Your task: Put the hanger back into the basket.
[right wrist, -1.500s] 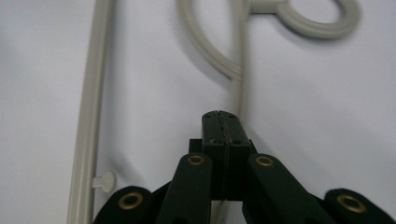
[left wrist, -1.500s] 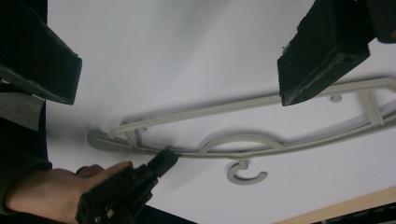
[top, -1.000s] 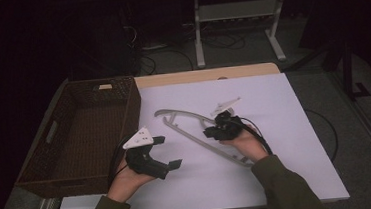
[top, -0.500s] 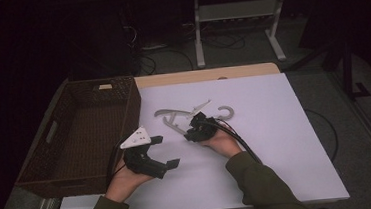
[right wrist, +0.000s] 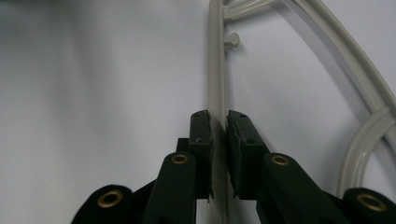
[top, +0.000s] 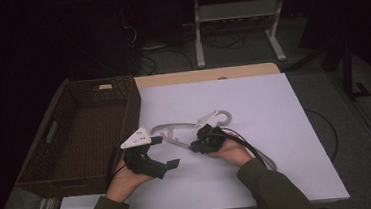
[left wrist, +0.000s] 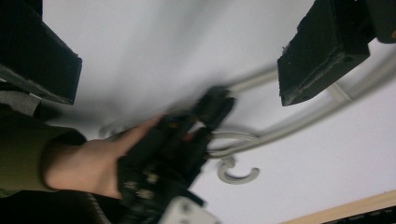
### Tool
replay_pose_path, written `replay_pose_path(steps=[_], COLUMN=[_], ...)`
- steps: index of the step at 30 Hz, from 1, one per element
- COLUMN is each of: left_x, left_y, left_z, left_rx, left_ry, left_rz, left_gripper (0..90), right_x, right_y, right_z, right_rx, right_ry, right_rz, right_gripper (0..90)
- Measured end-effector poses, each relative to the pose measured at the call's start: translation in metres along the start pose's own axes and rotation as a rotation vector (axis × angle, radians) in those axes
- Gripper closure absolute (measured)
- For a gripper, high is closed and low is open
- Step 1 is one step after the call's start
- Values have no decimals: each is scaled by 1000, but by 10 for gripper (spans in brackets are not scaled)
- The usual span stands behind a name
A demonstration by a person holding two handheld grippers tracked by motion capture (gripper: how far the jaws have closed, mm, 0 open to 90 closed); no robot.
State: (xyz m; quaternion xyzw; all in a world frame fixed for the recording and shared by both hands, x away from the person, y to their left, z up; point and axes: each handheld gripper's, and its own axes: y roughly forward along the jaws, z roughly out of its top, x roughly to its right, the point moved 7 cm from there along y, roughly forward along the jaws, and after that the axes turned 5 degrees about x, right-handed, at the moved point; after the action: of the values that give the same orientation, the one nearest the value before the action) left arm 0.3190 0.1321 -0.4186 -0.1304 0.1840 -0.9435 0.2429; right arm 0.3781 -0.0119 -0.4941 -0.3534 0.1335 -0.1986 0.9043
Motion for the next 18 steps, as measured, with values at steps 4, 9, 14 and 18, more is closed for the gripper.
replay_pose_path(steps=[4,9,14,18], left_x=[1,1,1,1], left_y=[1,1,2,2], left_z=[0,-1,-1,-1], left_rx=[2,2,-2,-3], left_ry=[-4,-5,-8,-5], left_rz=[0,-2,-3,-6], left_gripper=[0,0,0,0], right_x=[-16,-39,-45,-38], right_y=[-13,-30,-43,-70], right_z=[-12,-34,-44,-47], right_rx=[-18,-39,-24,37], right_ry=[-67,-120,-106,6], right_rz=[48,117,107,73], right_gripper=[800,798,705,693])
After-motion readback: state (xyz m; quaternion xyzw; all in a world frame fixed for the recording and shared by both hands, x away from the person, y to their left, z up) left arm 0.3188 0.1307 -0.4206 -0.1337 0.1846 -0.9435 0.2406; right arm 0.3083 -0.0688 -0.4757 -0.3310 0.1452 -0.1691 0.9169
